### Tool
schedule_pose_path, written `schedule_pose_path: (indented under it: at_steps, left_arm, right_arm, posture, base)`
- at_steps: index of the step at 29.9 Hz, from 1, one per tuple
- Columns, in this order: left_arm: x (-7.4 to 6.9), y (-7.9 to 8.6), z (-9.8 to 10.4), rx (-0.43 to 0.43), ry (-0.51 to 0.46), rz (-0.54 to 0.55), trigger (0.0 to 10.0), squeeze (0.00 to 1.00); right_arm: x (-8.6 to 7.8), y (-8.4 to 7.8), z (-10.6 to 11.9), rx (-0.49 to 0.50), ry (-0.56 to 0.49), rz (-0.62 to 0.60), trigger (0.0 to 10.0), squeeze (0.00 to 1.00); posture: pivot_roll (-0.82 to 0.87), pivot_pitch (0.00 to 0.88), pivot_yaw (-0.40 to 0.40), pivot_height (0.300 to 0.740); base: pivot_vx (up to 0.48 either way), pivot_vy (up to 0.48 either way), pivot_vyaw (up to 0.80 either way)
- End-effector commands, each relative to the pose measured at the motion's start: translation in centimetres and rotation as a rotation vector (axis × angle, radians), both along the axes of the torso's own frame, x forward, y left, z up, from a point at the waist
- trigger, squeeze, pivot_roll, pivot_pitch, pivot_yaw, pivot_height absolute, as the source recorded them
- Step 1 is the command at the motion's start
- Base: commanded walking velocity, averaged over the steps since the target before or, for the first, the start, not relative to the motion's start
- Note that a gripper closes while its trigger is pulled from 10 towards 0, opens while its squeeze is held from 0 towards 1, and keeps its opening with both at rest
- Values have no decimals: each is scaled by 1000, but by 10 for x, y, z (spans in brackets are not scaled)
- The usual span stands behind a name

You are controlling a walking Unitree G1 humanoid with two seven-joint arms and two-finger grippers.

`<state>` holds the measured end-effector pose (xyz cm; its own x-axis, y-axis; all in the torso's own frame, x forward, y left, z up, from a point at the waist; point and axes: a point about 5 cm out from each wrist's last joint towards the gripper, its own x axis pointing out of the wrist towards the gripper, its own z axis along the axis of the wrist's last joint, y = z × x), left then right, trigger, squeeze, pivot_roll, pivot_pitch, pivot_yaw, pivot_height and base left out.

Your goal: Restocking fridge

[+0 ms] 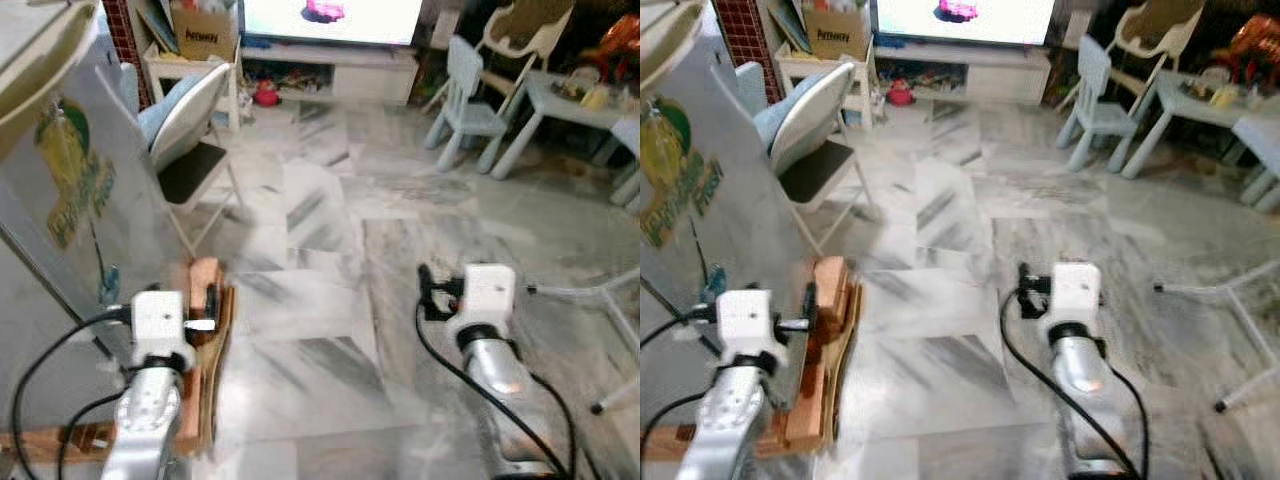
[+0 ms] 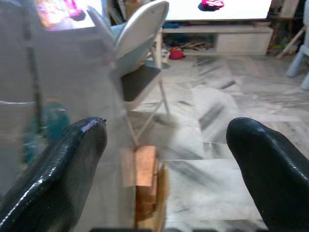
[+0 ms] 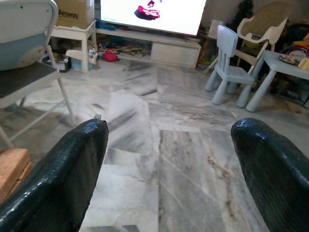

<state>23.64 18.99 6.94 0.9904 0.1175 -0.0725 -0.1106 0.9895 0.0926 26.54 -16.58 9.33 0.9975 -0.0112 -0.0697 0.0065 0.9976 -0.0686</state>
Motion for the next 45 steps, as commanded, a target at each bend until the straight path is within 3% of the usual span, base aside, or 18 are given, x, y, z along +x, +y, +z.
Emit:
schedule_pose_path:
  at_steps: [1, 7, 24, 34, 45]
  left_arm:
    - [1, -5, 2, -3, -7, -16, 10000, 0]
    - [1, -4, 1, -16, -3, -8, 10000, 0]
    - [0, -7, 1, -30, 0, -29, 10000, 0]
    - [0, -9, 1, -20, -7, -47, 10000, 0]
    - [2, -11, 2, -14, -4, -69, 10000, 0]
  right_arm:
    - [1, -7, 2, -11, -6, -15, 10000, 0]
    - [1, -6, 2, -8, -6, -16, 10000, 0]
    - [0, -6, 1, -9, 2, -17, 10000, 0]
    - [1, -6, -1, -6, 13, -17, 10000, 0]
    - [1, -3, -3, -6, 21, -8, 10000, 0]
  posture:
    - [28, 0, -46, 740]
    - [28, 0, -44, 740]
    - [24, 0, -40, 740]
    - [26, 0, -44, 740]
    - [23, 7, -40, 740]
  base:
    - [0, 0, 0]
    - [0, 0, 0]
    - [0, 480, 0]
    - [0, 0, 0]
    - [0, 0, -694]
